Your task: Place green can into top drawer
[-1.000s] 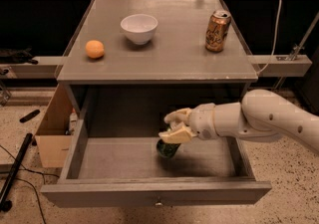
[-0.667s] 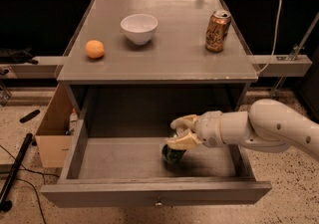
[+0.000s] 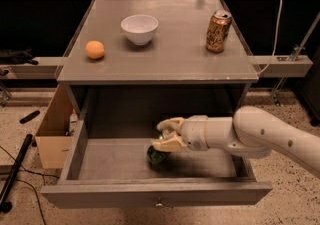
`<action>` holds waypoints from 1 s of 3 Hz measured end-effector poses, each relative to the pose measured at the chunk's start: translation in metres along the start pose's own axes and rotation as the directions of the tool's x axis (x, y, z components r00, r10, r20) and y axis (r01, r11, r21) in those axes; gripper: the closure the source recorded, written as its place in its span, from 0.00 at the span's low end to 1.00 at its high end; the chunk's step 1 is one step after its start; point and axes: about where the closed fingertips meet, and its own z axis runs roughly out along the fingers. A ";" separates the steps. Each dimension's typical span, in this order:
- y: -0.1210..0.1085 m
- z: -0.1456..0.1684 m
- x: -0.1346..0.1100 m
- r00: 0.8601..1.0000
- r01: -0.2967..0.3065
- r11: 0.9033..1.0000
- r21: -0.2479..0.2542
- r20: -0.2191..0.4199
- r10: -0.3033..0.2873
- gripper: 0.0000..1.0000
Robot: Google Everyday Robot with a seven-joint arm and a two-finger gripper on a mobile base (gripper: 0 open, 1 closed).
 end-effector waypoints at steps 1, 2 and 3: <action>-0.002 0.025 -0.019 1.000 0.022 0.999 -0.024 0.022 -0.021 1.00; -0.002 0.026 -0.020 1.000 0.023 0.999 -0.026 0.022 -0.023 0.82; -0.002 0.026 -0.020 0.999 0.023 0.999 -0.027 0.022 -0.023 0.50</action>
Offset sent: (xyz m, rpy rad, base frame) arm 0.0107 0.0234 0.0060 0.0156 -0.0144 0.0253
